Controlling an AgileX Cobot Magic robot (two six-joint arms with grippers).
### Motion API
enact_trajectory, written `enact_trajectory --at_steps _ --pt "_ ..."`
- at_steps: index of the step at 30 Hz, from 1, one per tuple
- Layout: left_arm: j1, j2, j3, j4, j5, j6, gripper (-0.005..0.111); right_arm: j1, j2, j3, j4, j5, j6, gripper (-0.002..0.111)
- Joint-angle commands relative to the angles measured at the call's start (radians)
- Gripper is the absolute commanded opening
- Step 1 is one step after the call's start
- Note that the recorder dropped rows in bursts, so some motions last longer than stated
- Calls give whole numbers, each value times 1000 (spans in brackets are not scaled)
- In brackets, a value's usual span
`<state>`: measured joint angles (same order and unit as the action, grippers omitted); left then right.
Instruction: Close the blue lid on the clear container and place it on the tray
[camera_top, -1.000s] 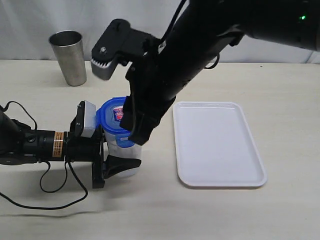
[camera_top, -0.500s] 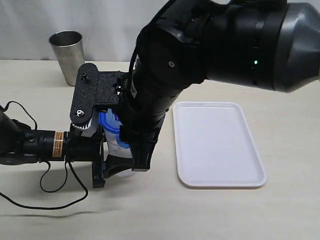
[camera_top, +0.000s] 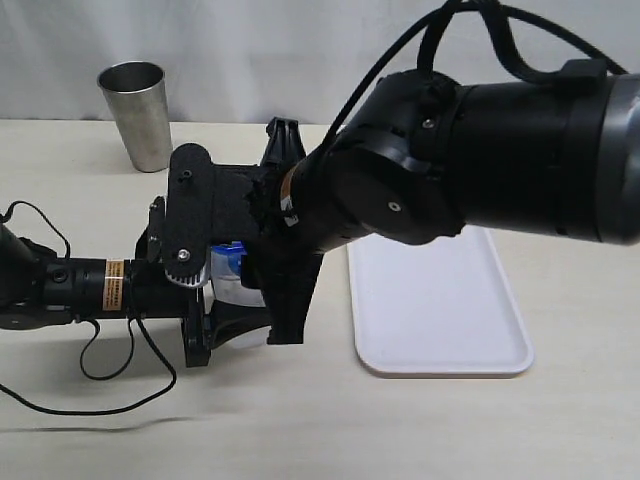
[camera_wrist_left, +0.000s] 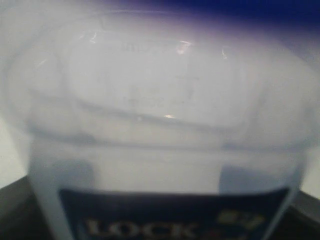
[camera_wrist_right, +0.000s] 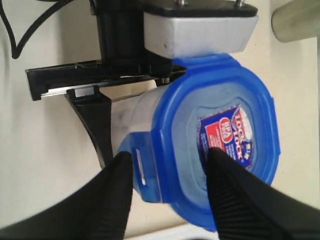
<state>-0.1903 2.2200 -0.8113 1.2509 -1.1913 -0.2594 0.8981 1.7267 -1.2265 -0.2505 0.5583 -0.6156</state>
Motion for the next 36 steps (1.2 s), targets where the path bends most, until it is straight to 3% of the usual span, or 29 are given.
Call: enact_trajectory --at_steps 1,13,23,28,36 --pt "-8 -6 -5 14 -30 16 0 -1 40 78 0 -10 12 43" --pt "-8 -6 -5 21 -30 16 0 -1 117 92 -152 9 126 39" --pt "-8 -6 -5 13 -30 18 0 -1 125 92 -168 5 202 38" --pt "-8 -6 -5 -6 -30 83 0 -1 69 92 -112 45 241 48" --pt "-8 -6 -5 -6 -30 237 0 -1 -117 92 92 91 201 49"
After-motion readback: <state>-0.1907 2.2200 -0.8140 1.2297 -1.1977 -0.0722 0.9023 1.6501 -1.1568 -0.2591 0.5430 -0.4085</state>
